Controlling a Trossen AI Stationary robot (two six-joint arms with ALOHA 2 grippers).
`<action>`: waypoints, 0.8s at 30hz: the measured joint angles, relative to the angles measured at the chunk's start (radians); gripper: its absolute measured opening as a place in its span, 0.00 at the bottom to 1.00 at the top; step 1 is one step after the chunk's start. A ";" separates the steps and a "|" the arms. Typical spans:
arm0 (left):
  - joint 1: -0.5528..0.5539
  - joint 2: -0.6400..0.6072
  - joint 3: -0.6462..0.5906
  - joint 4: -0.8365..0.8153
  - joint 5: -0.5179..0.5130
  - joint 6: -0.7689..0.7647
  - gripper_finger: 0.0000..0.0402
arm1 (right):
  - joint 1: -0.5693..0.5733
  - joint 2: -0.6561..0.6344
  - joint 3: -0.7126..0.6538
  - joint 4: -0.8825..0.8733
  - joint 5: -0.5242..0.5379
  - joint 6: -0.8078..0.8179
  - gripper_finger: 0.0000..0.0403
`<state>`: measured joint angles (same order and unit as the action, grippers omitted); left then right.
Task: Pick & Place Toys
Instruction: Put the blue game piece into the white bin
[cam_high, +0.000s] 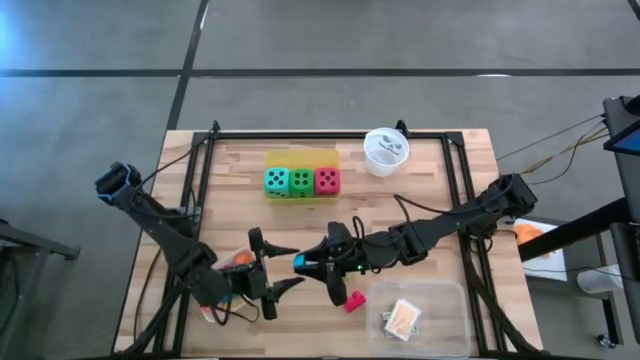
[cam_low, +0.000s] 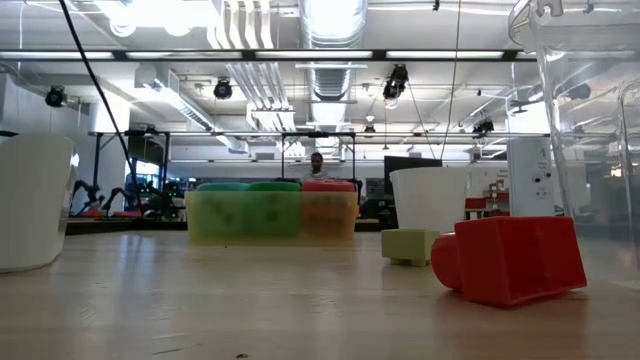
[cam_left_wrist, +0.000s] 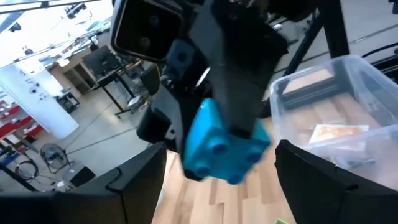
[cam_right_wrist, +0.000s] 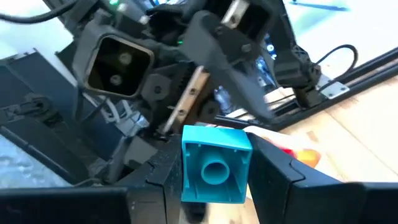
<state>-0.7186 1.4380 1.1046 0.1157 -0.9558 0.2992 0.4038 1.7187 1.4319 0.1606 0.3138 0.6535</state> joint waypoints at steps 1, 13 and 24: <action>0.003 0.000 0.000 0.004 0.008 0.008 0.72 | 0.000 0.000 0.000 0.004 -0.005 -0.003 0.32; 0.011 0.006 0.000 0.023 0.119 0.091 0.69 | 0.000 0.018 0.000 0.057 -0.058 -0.009 0.32; 0.008 0.036 0.000 0.073 0.124 0.162 0.38 | 0.003 0.017 -0.008 0.060 -0.054 0.014 0.31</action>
<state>-0.7101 1.4742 1.1049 0.1882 -0.8316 0.4612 0.4072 1.7358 1.4242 0.2202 0.2594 0.6674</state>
